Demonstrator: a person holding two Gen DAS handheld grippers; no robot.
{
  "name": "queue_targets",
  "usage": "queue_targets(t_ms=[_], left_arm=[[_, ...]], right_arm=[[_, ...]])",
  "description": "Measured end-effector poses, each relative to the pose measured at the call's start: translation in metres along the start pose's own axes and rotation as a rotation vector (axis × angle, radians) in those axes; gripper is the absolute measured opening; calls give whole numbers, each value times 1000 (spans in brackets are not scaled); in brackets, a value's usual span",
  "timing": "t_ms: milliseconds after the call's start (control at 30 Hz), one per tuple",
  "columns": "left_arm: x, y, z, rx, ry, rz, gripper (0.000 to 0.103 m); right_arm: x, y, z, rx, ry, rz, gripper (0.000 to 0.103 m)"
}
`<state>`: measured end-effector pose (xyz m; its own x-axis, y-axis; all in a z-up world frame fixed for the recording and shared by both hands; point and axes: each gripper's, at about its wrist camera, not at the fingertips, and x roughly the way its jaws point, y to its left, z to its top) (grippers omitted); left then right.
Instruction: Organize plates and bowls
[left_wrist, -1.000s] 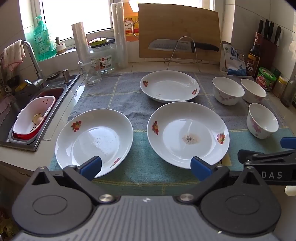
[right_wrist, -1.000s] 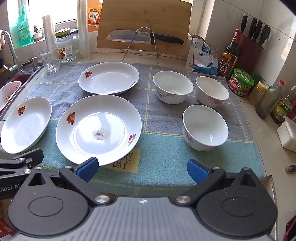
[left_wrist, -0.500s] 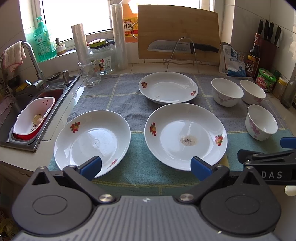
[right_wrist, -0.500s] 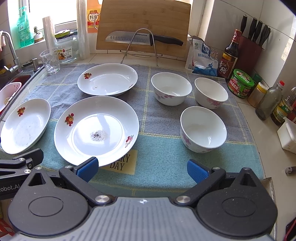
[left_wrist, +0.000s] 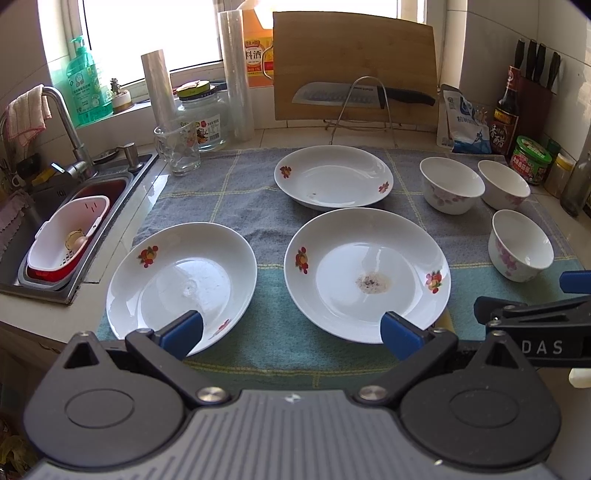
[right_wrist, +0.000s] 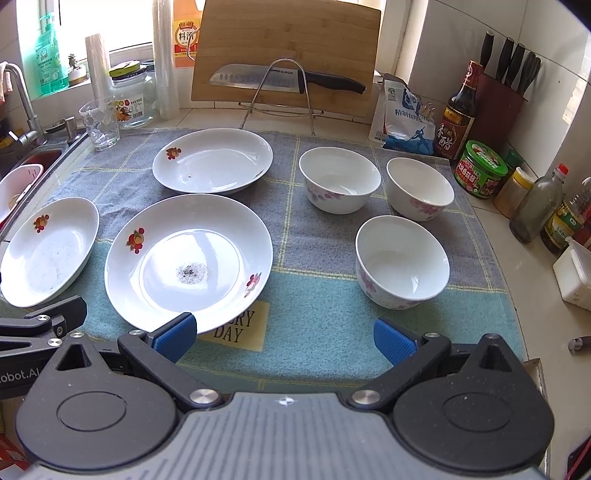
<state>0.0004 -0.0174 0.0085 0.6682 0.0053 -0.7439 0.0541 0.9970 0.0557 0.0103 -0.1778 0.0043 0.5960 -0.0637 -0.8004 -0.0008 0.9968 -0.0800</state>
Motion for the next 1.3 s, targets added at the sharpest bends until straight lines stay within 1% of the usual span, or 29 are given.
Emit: queue_targets(t_ms=[1300], left_arm=[[-4, -5, -2, -8, -10, 7, 102]], right_arm=[[-3, -7, -1, -2, -14, 2, 103]])
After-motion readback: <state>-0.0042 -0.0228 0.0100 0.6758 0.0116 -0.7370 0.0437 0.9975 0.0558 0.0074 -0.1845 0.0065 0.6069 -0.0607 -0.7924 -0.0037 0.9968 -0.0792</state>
